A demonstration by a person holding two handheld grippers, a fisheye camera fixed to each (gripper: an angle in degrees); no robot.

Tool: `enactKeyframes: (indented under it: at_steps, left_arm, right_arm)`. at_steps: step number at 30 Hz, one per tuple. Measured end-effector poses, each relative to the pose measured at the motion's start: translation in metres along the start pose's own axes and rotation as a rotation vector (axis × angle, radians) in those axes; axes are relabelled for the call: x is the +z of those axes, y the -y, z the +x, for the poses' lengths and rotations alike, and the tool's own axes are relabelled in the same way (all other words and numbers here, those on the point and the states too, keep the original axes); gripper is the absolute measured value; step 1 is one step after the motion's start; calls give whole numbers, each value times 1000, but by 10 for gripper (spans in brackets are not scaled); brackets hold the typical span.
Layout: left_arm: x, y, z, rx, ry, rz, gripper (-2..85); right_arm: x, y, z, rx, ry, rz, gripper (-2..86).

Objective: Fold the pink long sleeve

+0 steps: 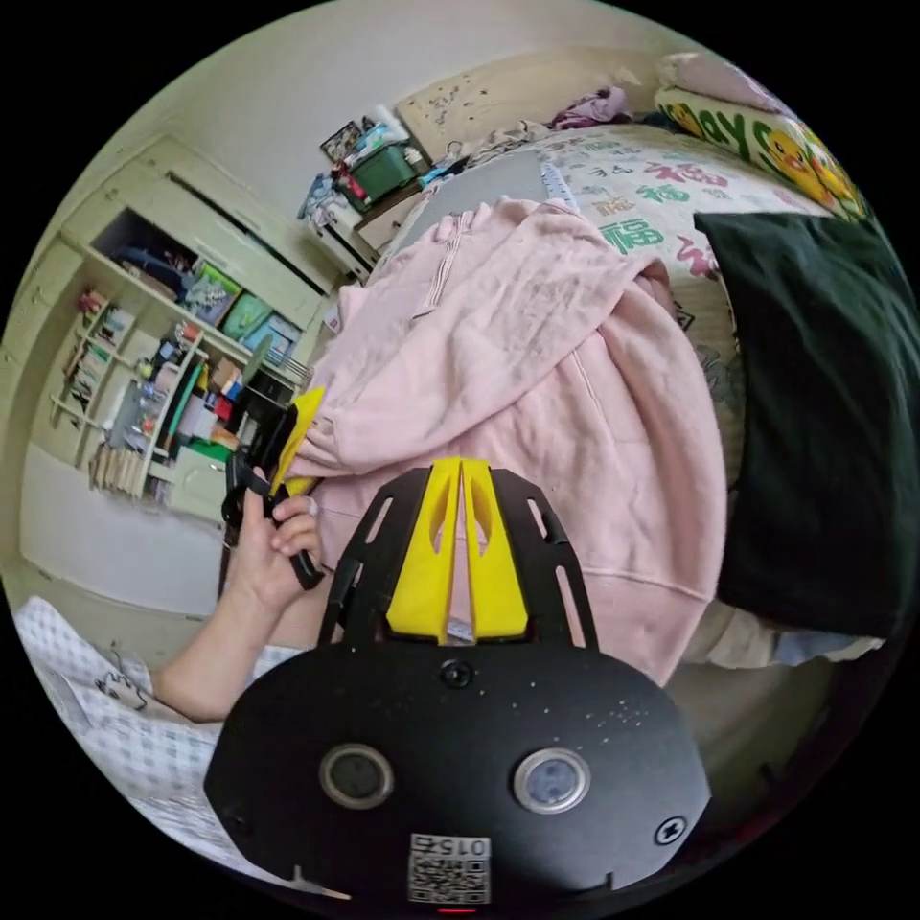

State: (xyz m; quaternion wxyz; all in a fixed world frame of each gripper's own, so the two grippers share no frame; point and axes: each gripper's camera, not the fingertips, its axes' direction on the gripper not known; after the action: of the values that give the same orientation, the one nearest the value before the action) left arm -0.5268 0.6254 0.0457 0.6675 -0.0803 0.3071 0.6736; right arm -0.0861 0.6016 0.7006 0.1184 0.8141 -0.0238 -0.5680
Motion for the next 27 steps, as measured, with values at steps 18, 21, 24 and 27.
enactKeyframes:
  at_steps: [18,21,24,27]
  left_arm:
    - [-84,19,74,-6,377,-151,83]
    - [-119,24,88,-2,470,-38,81]
    - [-147,44,109,40,503,111,64]
    - [-119,99,124,95,514,34,83]
  right_arm:
    - [-10,-61,32,42,3,38,-4]
    - [-38,-49,46,-6,-69,118,-2]
    - [-61,-24,63,-74,-193,161,5]
    - [-64,16,81,-147,-275,154,30]
